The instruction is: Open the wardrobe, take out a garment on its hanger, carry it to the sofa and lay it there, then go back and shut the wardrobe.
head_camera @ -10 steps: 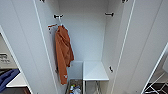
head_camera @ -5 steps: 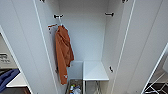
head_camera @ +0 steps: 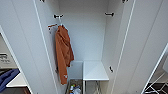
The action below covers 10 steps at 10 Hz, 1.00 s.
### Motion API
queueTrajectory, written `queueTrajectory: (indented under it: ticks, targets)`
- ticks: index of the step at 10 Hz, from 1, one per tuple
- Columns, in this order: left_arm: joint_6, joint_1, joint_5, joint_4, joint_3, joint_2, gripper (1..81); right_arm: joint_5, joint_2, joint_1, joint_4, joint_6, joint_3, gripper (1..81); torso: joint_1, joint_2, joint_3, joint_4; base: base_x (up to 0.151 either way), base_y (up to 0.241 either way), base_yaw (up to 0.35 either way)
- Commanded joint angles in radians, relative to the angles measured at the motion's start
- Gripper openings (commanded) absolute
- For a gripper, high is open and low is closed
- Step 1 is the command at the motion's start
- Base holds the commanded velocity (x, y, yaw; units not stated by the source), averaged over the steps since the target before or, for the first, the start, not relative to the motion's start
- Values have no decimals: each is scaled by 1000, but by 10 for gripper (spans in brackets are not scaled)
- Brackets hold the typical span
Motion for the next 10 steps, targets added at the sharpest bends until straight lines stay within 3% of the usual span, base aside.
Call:
queueTrajectory:
  ticks: [1,4,5,6,8,10]
  targets:
    - [-274,-32,-198,8,208,-298,811,27,-159,141,18,117,82,811,0,0,0,0,0,0,0]
    - [-482,-127,-241,11,190,-416,811,27,-277,266,18,215,159,811,0,0,0,0,0,0,0]
    - [-552,-173,-239,11,189,-446,811,27,-317,311,20,269,177,811,0,0,0,0,0,0,0]
    - [-625,-226,-230,11,181,-467,811,39,-340,346,15,362,183,811,0,0,0,0,0,0,0]
    - [-763,-343,-227,14,175,-510,811,36,-346,443,21,428,175,811,0,0,-1,0,0,0,0]
    - [-841,-433,-218,13,154,-539,811,30,-371,529,24,537,165,811,1,0,-1,0,0,0,0]
